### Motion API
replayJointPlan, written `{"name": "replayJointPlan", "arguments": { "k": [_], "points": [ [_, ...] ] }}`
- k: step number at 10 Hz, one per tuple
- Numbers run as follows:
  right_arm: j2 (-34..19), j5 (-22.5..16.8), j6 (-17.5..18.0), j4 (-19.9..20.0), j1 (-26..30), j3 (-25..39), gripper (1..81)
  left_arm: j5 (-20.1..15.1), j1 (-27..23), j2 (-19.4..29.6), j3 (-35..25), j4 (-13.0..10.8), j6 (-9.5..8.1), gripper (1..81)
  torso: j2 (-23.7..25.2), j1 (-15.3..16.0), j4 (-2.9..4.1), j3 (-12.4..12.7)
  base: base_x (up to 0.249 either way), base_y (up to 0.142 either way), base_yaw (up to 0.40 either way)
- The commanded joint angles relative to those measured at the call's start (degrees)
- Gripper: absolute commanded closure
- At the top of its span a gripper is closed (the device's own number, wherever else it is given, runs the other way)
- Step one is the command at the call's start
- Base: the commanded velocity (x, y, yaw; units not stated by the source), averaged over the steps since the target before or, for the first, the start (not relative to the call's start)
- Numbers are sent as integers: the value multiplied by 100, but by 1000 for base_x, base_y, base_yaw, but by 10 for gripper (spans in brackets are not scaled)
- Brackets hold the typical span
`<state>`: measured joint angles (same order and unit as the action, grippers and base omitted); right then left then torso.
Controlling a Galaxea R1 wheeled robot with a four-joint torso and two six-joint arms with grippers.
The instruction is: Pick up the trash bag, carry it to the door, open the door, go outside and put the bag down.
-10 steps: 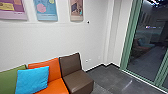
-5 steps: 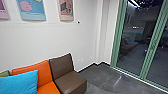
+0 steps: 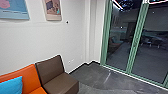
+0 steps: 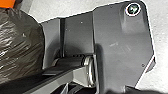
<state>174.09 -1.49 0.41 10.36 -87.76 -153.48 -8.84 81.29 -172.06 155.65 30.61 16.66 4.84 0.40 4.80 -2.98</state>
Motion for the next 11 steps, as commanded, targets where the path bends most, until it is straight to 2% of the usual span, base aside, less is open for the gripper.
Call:
{"name": "replayJointPlan", "arguments": {
  "k": [1, 4, 11],
  "points": [
    [23, -343, -24, -43, 298, 21, 10, -408, -381, -4, -8, 24, 47, 811, 0, 0, 0, 0, 0, 0, -315],
    [40, -317, -24, -52, 289, 21, 10, -408, -381, -22, -8, -46, 39, 811, 2, 0, 0, 0, 0, 0, -320],
    [75, -317, -15, -96, 289, 21, 10, -399, -381, -30, -8, -38, 39, 811, 2, 0, 0, 0, 0, 0, -322]
  ]
}}
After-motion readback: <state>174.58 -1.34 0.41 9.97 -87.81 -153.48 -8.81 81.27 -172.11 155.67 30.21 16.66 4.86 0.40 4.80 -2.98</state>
